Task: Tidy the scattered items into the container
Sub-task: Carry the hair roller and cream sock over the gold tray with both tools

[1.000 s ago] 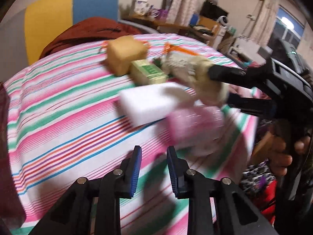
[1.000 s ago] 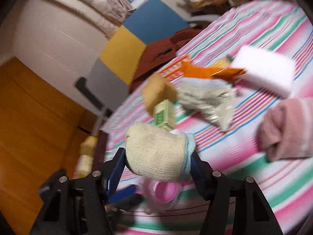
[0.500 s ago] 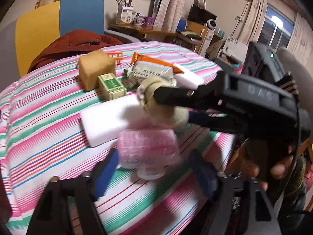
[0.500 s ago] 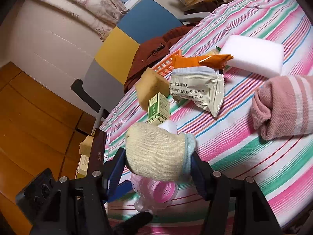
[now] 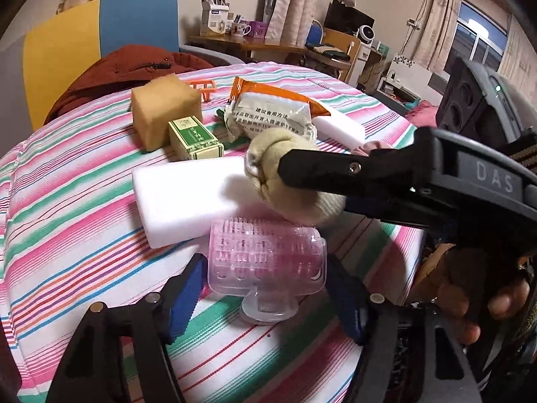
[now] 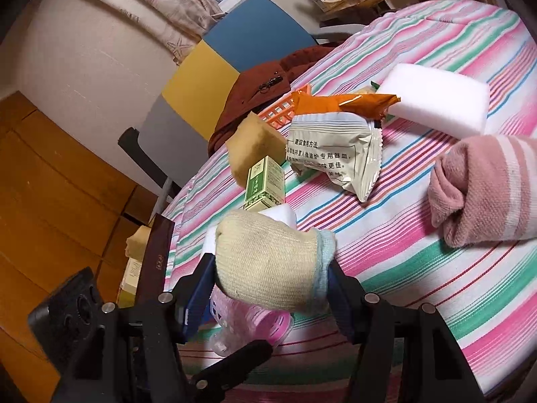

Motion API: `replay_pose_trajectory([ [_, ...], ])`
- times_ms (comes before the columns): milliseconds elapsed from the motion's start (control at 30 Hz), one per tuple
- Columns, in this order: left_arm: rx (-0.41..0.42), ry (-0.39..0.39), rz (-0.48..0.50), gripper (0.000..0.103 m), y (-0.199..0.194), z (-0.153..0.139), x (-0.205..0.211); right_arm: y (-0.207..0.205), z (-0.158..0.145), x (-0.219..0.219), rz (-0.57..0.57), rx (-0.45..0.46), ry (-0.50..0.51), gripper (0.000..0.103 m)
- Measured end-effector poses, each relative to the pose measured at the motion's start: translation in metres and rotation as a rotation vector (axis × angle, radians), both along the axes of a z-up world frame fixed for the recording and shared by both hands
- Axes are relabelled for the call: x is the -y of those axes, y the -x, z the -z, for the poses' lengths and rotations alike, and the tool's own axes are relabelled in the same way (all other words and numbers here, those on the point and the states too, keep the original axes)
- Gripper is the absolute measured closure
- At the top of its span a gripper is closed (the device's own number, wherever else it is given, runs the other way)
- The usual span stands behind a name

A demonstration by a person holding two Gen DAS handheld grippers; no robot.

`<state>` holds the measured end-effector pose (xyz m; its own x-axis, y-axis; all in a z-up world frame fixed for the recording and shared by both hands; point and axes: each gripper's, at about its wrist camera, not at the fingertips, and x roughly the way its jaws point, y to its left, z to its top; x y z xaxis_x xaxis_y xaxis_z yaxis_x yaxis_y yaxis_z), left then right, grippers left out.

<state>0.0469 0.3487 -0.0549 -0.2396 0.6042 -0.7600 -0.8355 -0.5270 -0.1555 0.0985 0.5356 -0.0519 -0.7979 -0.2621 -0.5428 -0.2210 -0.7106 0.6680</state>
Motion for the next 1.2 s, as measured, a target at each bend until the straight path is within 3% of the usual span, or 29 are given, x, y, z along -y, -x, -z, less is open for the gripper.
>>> replay_pose_trajectory([
  [167, -0.098, 0.042, 0.082, 0.033, -0.008, -0.006, -0.008, 0.001, -0.002, 0.002, 0.000, 0.012, -0.024, 0.039],
  [433, -0.029, -0.034, 0.108, 0.037, 0.001, -0.003, 0.003, -0.003, -0.007, 0.002, 0.031, 0.022, -0.072, 0.039],
  [567, -0.002, -0.047, 0.084, 0.037, 0.001, -0.007, 0.014, -0.015, -0.007, -0.008, 0.091, 0.034, -0.094, 0.039],
  [667, -0.024, -0.024, 0.040, 0.037, 0.005, -0.004, 0.022, -0.015, -0.008, -0.002, 0.026, 0.076, -0.153, 0.039],
  [767, 0.031, -0.060, -0.007, 0.037, 0.014, -0.009, 0.039, -0.019, -0.013, 0.005, 0.020, 0.092, -0.209, 0.039],
  [900, 0.025, -0.066, -0.060, 0.037, 0.017, -0.009, 0.064, -0.026, -0.011, 0.002, 0.041, 0.088, -0.180, 0.040],
  [1200, -0.012, -0.095, -0.115, 0.037, 0.010, -0.011, 0.107, -0.026, -0.018, 0.040, -0.009, 0.089, -0.283, 0.040],
])
